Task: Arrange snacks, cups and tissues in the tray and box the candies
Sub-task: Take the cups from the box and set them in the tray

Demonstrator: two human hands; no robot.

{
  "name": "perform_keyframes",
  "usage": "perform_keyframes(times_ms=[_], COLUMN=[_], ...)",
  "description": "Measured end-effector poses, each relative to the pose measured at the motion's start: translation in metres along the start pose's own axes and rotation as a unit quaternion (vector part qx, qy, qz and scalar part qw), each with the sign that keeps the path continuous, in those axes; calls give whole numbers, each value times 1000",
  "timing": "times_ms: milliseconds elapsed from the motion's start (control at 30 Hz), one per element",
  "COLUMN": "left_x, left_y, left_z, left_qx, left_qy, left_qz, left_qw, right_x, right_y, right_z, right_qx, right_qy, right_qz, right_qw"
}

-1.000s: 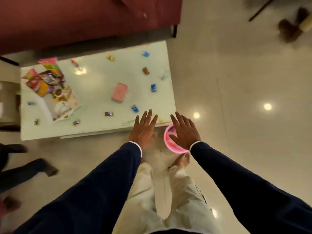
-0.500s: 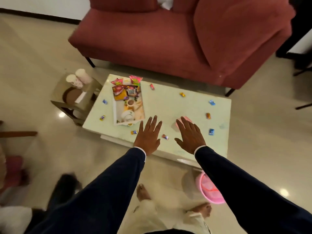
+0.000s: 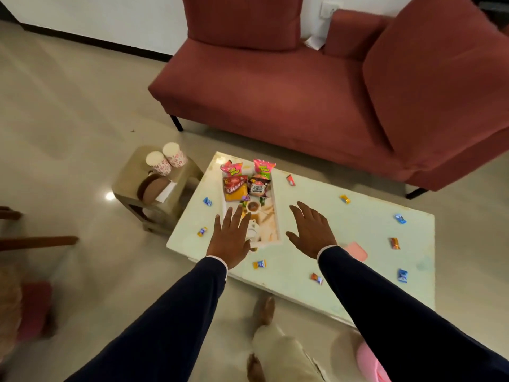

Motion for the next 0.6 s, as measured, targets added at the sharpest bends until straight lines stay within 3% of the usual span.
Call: perform_keyframes(times_ms=[267,433,600], left_x=[135,228,327], left_y=[-6,-45,-75], left_z=[-72,-88,-111], left_qx=[-49,-90,-151], left_qy=[-1,-1,-23], left_qz=[-8,-11,63], left_qw=[999,996,986], right_x=[167,257,322], right_y=[-45,-92,-146], right_z=[2,11,5], right_qx=[32,47,38], right_qy=[1,2,22], right_qz=[-34,-29,-20], right_qw=[999,998,999])
Point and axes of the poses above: each hand's wrist, its own x-axis towards the middle knuckle, its own y-axis out of the back of the hand, z = x × y, the point moved 3 cm from there along x, towards the middle knuckle, and after that the axes turned 2 degrees about z, right-handed, at the moved point
